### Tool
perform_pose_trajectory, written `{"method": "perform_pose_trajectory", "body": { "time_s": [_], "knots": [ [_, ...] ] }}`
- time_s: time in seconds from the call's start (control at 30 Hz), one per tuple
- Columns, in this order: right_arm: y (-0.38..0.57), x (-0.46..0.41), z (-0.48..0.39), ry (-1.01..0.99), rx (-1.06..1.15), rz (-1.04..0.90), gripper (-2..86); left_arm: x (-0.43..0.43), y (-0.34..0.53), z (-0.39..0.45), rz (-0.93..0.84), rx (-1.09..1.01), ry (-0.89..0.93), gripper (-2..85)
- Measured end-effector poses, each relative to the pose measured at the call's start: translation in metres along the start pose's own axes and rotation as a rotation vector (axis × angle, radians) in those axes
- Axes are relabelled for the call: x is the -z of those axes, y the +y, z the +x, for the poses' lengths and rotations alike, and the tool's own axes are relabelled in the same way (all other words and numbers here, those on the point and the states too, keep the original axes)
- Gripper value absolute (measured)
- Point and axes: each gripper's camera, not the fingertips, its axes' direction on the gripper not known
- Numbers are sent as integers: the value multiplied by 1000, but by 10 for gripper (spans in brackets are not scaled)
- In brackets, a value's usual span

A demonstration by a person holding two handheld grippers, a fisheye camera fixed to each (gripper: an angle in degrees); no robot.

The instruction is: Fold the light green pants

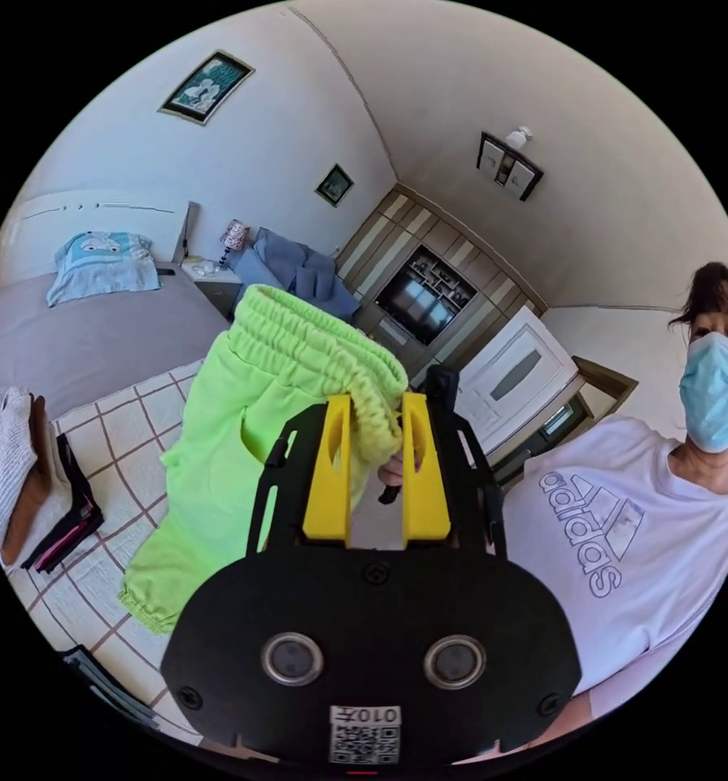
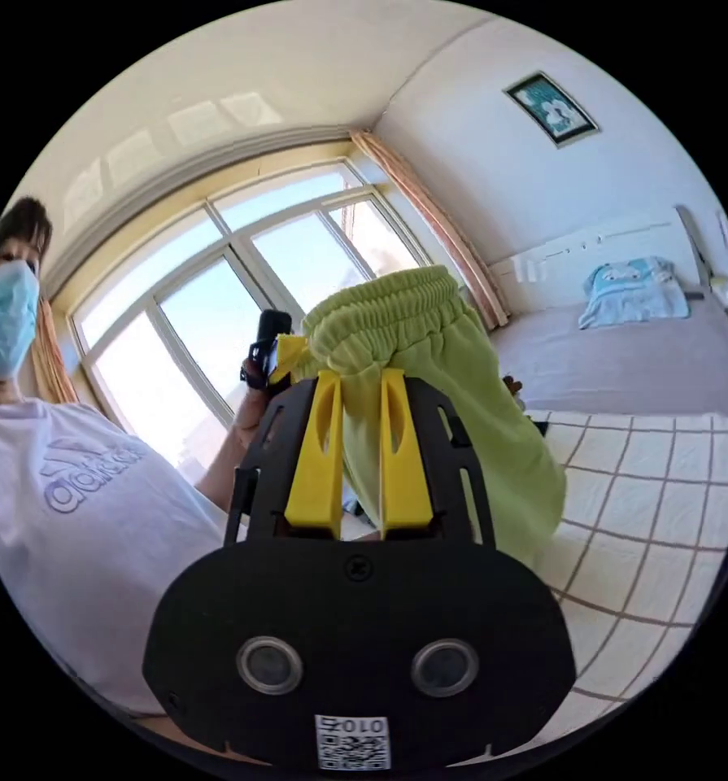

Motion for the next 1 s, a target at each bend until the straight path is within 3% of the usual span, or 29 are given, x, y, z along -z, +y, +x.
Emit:
{"method": "perform_pose_trajectory", "body": {
  "time_s": [0.17,0.3,0.47,0.53,0.67,0.83,1.0],
  "knots": [
    [-6,24,24,-84,-98,114,81,1,17,-32,54,14,95,102],
    [-21,3,13,0,-47,-16,82,-32,34,-43,10,7,0,91],
    [-31,12,10,258,-35,-103,81,-34,43,-53,-31,-24,-179,77],
    [-39,46,5,465,-1,-109,76,-11,48,-60,-25,-15,-253,74],
    [-64,98,-3,503,50,-43,59,60,38,-62,59,-27,-276,65],
    [-149,107,-73,645,334,-9,50,99,-41,28,91,-307,-396,61],
    [-212,148,-161,591,562,182,43,183,-114,171,265,-607,-453,59]
  ]
}}
